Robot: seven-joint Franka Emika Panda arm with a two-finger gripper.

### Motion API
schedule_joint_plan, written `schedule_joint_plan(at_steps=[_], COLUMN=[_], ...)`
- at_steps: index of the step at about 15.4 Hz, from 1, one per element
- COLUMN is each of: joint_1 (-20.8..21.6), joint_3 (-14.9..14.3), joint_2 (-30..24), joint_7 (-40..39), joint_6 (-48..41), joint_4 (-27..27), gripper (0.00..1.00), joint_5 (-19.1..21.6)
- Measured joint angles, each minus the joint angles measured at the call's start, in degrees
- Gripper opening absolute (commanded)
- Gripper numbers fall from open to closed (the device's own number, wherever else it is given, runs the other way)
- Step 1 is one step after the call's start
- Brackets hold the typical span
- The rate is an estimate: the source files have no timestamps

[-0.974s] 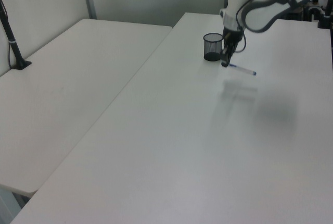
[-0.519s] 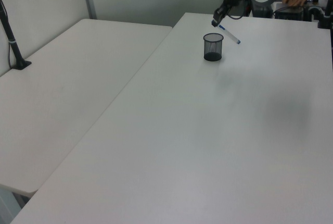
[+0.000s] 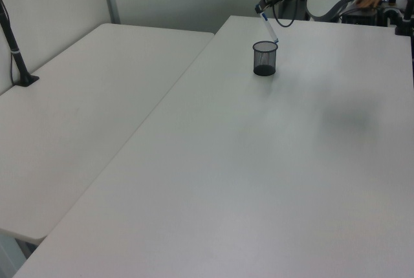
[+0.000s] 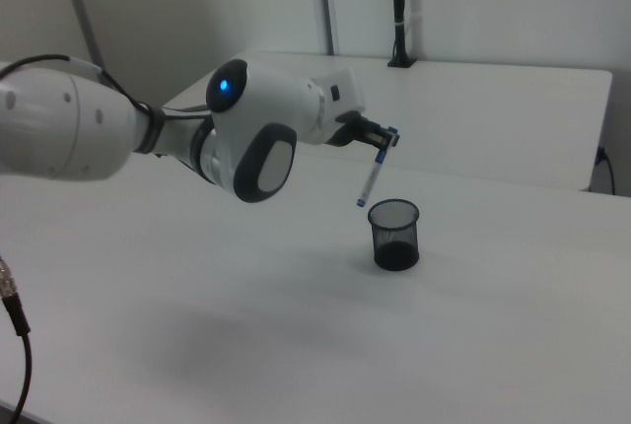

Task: Insert the marker
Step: 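Lift the marker and carry it over the black mesh cup, then lower the marker into the cup and open the gripper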

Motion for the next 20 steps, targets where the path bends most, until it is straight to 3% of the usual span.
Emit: schedule_joint_plan(at_steps=[5,11,15,16,18,19,20], joint_1=[-0.3,-0.36,-0.97,-1.01,-1.01,-1.01,-1.01], joint_3=[-0.01,0.0,-0.02,-0.02,-0.01,-0.01,-0.01], joint_2=[5.55,10.19,11.42,11.51,11.54,11.54,11.54], joint_7=[0.03,-0.07,-5.74,-7.12,-9.74,-10.53,-10.76], joint_6=[6.35,11.37,11.72,11.72,11.72,11.72,11.72], joint_4=[4.5,6.38,5.51,5.11,4.15,3.73,3.51], gripper=[0.05,0.05,0.07,0.18,0.76,0.82,0.99], joint_5=[5.81,6.16,6.12,6.12,6.12,6.12,6.12])
